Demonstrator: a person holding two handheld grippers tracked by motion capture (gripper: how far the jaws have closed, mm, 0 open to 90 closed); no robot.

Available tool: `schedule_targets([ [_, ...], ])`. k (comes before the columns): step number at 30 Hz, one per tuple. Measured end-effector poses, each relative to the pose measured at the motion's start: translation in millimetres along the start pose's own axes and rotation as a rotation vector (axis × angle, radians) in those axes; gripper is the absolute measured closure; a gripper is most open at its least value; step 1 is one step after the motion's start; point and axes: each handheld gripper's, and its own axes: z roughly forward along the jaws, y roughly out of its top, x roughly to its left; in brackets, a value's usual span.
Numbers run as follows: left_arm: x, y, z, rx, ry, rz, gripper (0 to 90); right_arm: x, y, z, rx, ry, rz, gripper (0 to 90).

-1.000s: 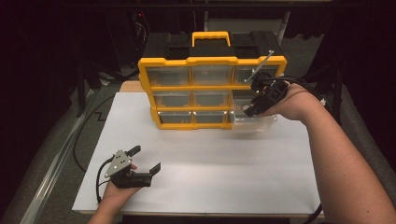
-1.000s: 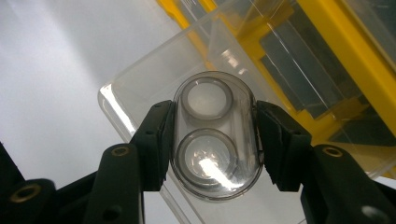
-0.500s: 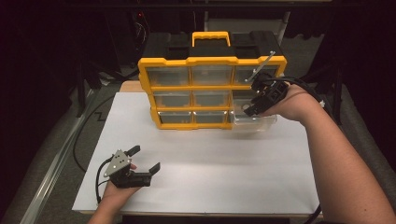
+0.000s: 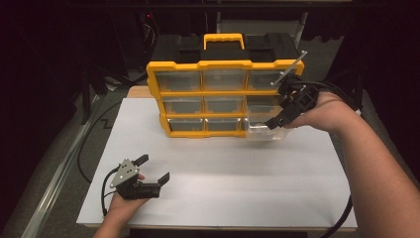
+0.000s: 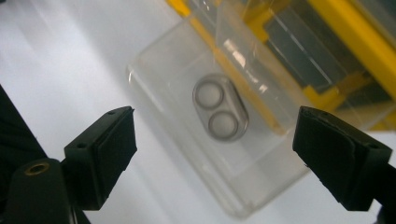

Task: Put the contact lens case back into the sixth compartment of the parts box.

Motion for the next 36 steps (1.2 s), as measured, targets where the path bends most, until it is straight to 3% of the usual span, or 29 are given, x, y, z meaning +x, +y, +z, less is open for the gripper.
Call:
schedule_targets([
  [16,-3.1,-0.2,2.7,0.003,-0.003,-0.001,0.8,17.7,-50.3,-16.6,0.013,-0.021,0.01,13.9],
  [36,-2.8,-0.3,1.5,0.009,-0.002,0.006,0.8,30.5,-89.0,2.2,0.034,-0.009,0.046,8.3],
])
